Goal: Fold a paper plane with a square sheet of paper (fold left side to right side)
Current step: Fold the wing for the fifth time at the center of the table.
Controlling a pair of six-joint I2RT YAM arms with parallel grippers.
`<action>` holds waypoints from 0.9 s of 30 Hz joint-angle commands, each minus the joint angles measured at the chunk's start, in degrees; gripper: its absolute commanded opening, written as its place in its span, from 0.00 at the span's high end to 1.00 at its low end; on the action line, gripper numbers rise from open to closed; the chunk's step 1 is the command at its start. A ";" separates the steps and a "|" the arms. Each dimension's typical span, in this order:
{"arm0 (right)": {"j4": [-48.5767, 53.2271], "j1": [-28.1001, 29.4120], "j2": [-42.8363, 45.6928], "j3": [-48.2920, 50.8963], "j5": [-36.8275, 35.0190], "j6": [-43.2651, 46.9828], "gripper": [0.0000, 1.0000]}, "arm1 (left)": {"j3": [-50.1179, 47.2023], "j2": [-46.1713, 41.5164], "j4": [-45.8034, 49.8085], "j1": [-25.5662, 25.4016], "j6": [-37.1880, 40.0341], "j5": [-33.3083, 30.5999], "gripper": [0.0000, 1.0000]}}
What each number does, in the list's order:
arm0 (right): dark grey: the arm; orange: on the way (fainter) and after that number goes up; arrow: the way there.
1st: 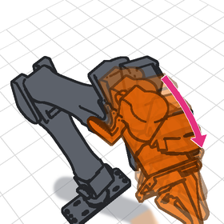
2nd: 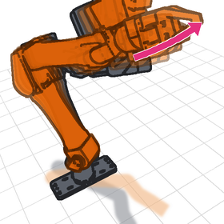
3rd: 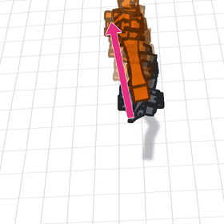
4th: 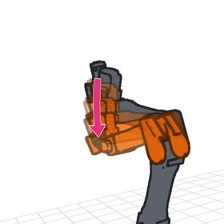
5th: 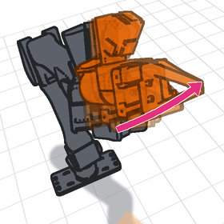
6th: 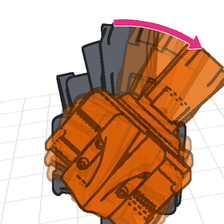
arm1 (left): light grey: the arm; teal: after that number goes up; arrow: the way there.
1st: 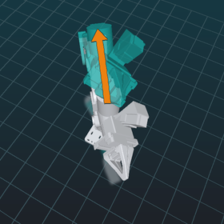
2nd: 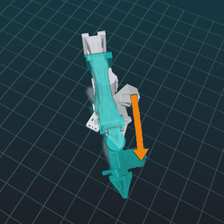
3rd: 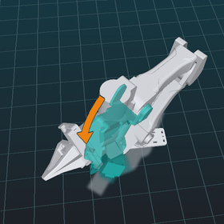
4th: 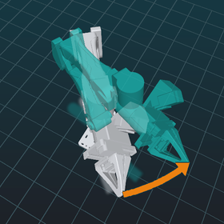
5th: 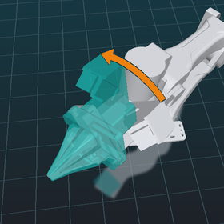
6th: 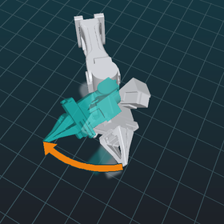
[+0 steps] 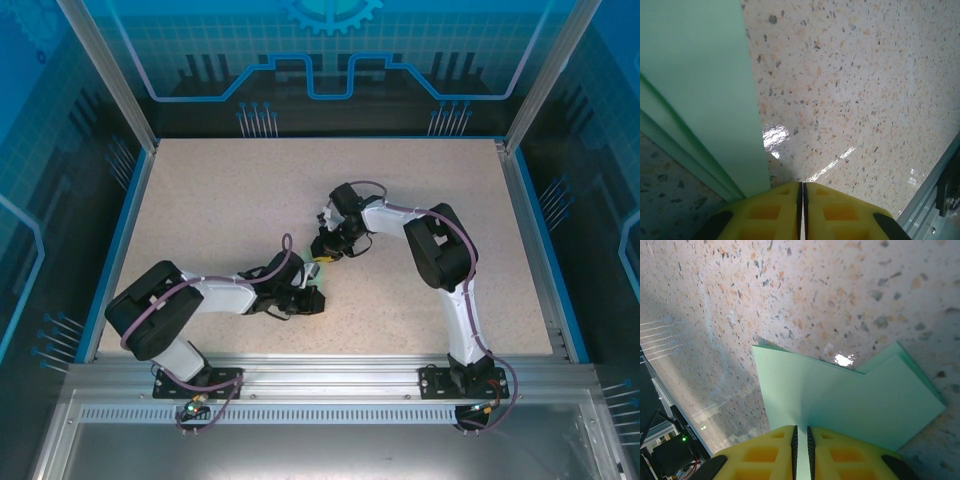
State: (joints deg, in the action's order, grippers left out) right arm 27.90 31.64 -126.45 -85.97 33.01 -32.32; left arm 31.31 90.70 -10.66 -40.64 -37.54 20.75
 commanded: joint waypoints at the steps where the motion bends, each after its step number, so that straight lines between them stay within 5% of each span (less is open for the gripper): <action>1: 2.94 0.60 -3.91 0.22 -6.21 0.59 0.83 | -3.19 0.42 4.68 -2.48 -1.01 0.01 0.87; 15: 3.21 0.52 -3.83 0.06 -6.16 0.71 0.83 | -4.17 -9.79 7.84 -4.50 -2.92 -2.24 0.87; 21: 3.26 0.50 -3.71 0.05 -5.98 0.80 0.83 | 2.79 -15.41 14.39 0.38 1.24 -1.85 0.85; 27: 3.30 0.53 -3.67 -0.07 -5.88 0.85 0.83 | 5.91 -11.23 14.48 3.60 4.17 0.53 0.83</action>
State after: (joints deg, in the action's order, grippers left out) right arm 28.91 31.75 -126.65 -86.54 32.99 -31.92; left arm 35.81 77.08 0.40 -37.47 -36.32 18.92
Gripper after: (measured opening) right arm 0.168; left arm 0.167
